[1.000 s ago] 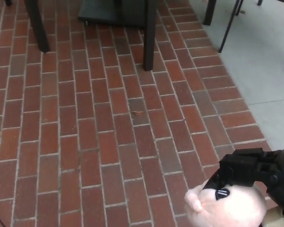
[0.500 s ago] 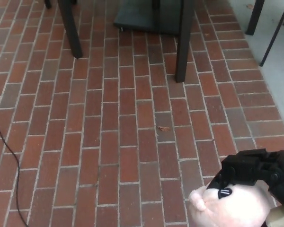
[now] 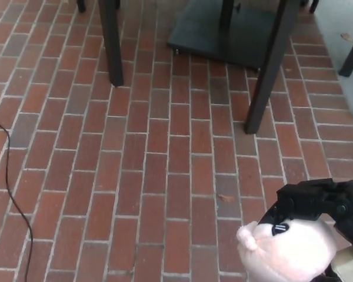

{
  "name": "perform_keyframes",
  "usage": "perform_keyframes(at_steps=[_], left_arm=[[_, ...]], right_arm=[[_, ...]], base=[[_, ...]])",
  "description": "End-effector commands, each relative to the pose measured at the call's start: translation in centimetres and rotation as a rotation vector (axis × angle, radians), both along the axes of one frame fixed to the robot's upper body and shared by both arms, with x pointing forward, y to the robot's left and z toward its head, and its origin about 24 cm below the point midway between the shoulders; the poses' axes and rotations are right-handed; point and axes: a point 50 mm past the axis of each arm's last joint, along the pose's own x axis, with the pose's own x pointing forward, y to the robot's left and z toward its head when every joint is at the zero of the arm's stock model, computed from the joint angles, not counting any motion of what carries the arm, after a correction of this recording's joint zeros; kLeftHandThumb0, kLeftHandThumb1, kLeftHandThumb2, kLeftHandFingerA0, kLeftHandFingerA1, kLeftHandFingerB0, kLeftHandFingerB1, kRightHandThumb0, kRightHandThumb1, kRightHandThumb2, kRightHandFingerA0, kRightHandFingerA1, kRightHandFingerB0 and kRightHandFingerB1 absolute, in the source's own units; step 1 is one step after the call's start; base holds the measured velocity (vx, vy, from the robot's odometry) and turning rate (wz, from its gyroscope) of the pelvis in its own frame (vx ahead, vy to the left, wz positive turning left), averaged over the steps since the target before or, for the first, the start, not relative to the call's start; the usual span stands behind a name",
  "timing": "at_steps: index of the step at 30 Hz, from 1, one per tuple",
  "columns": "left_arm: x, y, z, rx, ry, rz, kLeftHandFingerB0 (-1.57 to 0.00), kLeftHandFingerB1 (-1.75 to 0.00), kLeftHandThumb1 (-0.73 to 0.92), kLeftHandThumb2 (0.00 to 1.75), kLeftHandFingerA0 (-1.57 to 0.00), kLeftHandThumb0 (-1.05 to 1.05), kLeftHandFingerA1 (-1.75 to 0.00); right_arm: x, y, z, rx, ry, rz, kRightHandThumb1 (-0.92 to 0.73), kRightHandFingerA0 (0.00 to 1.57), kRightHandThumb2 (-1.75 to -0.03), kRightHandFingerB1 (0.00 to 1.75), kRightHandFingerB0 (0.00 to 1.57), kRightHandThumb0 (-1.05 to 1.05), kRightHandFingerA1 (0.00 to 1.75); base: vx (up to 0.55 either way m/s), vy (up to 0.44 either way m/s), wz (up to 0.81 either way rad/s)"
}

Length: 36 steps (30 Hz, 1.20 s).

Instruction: The robot uses its right hand to pick up the emotional support dumpling kept on the square table outside, turn around and walk towards the round table and place it in middle of the desk

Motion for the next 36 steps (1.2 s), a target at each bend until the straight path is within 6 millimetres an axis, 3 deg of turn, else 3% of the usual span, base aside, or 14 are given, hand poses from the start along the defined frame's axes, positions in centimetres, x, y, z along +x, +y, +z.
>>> perform_keyframes(at_steps=[1,9,16,17,22,28,36], left_arm=[[0.0,0.2,0.5,0.031,-0.059,-0.012,-1.0,-0.85,0.4,1.25,-1.09,-0.05,-1.2],[-0.5,0.1,0.2,0.008,-0.053,0.011,-0.98,-0.84,0.38,1.32,-1.06,-0.04,-1.18],[-0.8,0.1,0.1,0.014,-0.038,0.013,-0.95,-0.85,0.44,1.19,-1.07,-0.09,-1.15],[-0.8,0.2,0.1,0.017,-0.033,0.01,-0.95,-0.85,0.45,1.16,-1.05,-0.09,-1.15],[-0.9,0.1,0.1,0.013,-0.032,0.015,-0.94,-0.85,0.46,1.17,-1.05,-0.08,-1.13],[-1.0,0.1,0.1,0.015,-0.034,0.012,-0.96,-0.84,0.41,1.25,-1.05,-0.08,-1.15],[-1.1,0.1,0.1,0.026,-0.035,0.004,-0.94,-0.83,0.43,1.22,-1.02,-0.07,-1.12]], right_arm=[[0.7,-0.8,0.3,-0.013,0.0,-0.026,-0.61,0.91,-0.95,1.01,0.92,-0.16,1.44],[0.8,-1.0,0.2,-0.003,-0.003,-0.037,-0.62,0.93,-0.93,0.99,0.93,-0.18,1.42],[0.8,-1.3,0.3,0.003,-0.011,-0.033,-0.62,0.94,-0.93,0.91,0.94,-0.16,1.36],[0.9,-1.3,0.3,0.008,-0.016,-0.034,-0.6,0.93,-0.96,1.06,0.91,-0.14,1.42],[1.0,-1.5,0.4,0.014,-0.018,-0.047,-0.63,0.93,-0.93,0.99,0.93,-0.17,1.41],[1.2,-1.6,0.6,0.023,-0.036,-0.048,-0.61,0.93,-0.95,1.05,0.91,-0.14,1.44],[1.7,-2.1,1.3,0.039,-0.06,-0.057,-0.64,0.92,-0.92,1.02,0.91,-0.14,1.43]], base=[[0.44,-0.019,0.36],[0.52,-0.075,0.18],[0.58,-0.034,-0.11],[0.46,0.154,-0.08],[0.54,0.209,-0.15],[0.46,0.134,0.07],[0.44,-0.085,0.32]])
